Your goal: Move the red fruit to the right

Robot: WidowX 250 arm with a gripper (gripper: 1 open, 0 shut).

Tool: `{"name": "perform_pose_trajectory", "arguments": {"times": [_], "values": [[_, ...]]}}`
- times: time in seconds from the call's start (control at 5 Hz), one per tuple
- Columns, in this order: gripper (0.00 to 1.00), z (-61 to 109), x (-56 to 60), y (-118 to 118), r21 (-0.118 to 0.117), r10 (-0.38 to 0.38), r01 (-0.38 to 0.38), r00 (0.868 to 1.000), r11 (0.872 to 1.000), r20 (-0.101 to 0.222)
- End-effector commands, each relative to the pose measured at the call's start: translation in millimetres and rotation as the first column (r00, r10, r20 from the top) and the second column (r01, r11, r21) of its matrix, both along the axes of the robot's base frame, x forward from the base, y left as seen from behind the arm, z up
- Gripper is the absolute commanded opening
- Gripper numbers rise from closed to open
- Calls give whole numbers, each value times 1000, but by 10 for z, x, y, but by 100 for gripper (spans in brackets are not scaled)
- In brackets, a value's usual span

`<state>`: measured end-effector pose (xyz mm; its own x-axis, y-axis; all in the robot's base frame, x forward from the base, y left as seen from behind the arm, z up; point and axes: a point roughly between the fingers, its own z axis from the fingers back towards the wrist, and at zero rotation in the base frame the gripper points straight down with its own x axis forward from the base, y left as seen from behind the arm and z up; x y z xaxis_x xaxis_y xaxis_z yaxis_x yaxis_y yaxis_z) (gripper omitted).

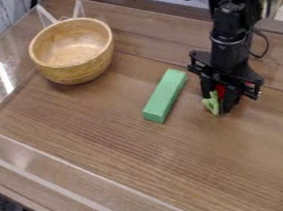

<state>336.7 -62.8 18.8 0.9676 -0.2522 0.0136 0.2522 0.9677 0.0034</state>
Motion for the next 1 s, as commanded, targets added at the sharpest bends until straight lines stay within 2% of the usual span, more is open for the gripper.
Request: {"name": "perform_pose_trajectory", "arguments": {"times": [0.0, 0.2, 0.4, 0.6, 0.8], "values": [[100, 110, -11, -35, -3, 14, -14, 999, 1000, 34], [100, 223, -27, -43, -4, -33, 33, 999, 999, 37], [100, 327, -67, -39, -20, -28, 29, 997, 999, 72], [100, 442, -104, -39, -35, -24, 28, 994, 999, 110], [100, 726, -162, 62, -47, -9, 18, 983, 999, 182]]}}
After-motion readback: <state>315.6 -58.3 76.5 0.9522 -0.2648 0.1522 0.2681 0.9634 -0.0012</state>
